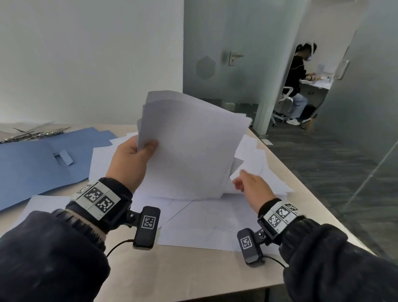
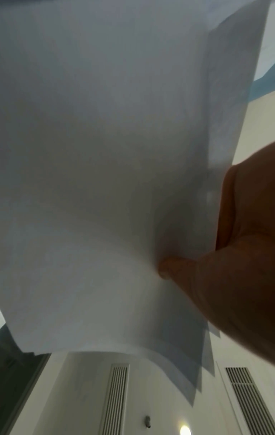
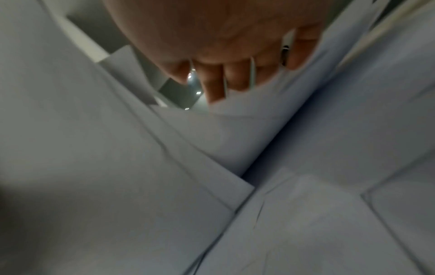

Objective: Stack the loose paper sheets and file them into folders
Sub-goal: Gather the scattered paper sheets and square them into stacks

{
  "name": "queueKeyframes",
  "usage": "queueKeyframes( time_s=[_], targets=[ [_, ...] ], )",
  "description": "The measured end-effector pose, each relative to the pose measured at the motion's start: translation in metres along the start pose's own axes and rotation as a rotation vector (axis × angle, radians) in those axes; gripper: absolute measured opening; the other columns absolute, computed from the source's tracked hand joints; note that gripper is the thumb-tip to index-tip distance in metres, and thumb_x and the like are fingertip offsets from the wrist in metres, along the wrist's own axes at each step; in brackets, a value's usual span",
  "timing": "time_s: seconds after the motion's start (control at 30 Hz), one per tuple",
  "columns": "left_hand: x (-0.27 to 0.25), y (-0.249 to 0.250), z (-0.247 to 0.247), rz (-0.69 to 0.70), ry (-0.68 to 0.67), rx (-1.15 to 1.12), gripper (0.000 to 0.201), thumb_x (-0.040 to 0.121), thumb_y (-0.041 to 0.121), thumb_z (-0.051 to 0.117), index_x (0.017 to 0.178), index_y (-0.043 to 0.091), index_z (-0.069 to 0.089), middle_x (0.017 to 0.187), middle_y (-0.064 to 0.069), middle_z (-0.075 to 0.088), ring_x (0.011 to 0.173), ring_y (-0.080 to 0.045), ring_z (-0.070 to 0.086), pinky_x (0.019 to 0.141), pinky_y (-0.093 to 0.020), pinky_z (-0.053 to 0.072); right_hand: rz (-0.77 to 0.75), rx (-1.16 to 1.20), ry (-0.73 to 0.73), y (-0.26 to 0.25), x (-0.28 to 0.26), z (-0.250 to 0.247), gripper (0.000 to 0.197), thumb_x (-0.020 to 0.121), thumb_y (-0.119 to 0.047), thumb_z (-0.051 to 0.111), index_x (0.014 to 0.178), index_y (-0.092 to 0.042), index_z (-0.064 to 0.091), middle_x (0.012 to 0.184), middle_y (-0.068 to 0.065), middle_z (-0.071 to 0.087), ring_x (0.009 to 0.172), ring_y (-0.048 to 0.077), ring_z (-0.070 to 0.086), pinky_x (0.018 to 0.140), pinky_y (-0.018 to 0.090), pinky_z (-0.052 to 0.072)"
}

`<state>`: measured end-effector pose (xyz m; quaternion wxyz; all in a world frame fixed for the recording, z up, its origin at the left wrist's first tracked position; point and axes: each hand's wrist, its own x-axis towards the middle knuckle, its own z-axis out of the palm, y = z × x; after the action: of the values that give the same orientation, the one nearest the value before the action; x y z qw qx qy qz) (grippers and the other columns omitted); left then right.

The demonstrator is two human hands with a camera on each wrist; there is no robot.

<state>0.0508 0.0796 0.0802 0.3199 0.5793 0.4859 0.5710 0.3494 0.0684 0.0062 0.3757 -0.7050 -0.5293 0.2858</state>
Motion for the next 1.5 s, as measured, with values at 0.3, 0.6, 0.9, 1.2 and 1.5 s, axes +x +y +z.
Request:
queueKeyframes(
  time_s=[0.3, 0.6, 0.9, 1.2, 1.5],
  targets=[
    [0.013, -0.005, -0.008, -0.080, 0.090, -0.251, 0.011, 0.097, 0.026, 0.063, 0.095, 0.024, 0.074, 0.089, 0.005, 0.077, 0.082, -0.019, 0.073, 0.075, -0.037, 0.059, -0.161, 0.215, -0.223, -0.023, -0.028, -0.003, 0.100, 0.082, -0.084, 0.003, 0.104, -0.014, 0.072, 0.106, 0.000, 0.075, 0.096, 0.009, 0.069, 0.090, 0.030, 0.044],
    [0.021, 0.009, -0.010, -0.043, 0.142, -0.442, 0.007, 0.099, 0.020, 0.064, 0.103, 0.020, 0.070, 0.092, 0.005, 0.077, 0.079, -0.013, 0.071, 0.068, -0.026, 0.056, -0.193, 0.349, -0.175, -0.047, -0.033, 0.012, 0.017, 0.092, -0.018, 0.071, 0.109, -0.019, 0.072, 0.103, -0.005, 0.077, 0.099, 0.012, 0.073, 0.095, 0.034, 0.056],
    [0.016, -0.012, -0.011, -0.249, -0.149, -0.299, 0.021, 0.097, 0.030, 0.067, 0.105, 0.012, 0.073, 0.098, -0.005, 0.078, 0.088, -0.023, 0.074, 0.070, -0.032, 0.058, -0.214, 0.657, -0.037, -0.068, -0.027, 0.001, 0.016, 0.093, -0.016, 0.069, 0.109, -0.019, 0.071, 0.106, 0.000, 0.077, 0.100, 0.020, 0.073, 0.088, 0.040, 0.056],
    [0.008, -0.027, 0.001, -0.206, -0.083, -0.395, 0.034, 0.083, 0.031, 0.066, 0.113, 0.016, 0.072, 0.110, -0.009, 0.077, 0.102, -0.031, 0.072, 0.089, -0.044, 0.058, -0.249, 0.453, -0.028, -0.056, -0.017, 0.005, 0.015, 0.098, -0.015, 0.061, 0.101, -0.026, 0.072, 0.099, -0.005, 0.077, 0.091, 0.011, 0.070, 0.072, 0.023, 0.051],
    [-0.004, -0.048, 0.001, -0.263, -0.260, -0.363, 0.048, 0.070, 0.011, 0.070, 0.117, 0.011, 0.069, 0.110, -0.009, 0.077, 0.103, -0.030, 0.073, 0.084, -0.039, 0.056, -0.148, 0.597, -0.100, -0.042, -0.018, 0.012, 0.022, 0.091, 0.000, 0.066, 0.108, -0.013, 0.071, 0.103, 0.005, 0.078, 0.099, 0.028, 0.073, 0.085, 0.038, 0.058]
  ],
)
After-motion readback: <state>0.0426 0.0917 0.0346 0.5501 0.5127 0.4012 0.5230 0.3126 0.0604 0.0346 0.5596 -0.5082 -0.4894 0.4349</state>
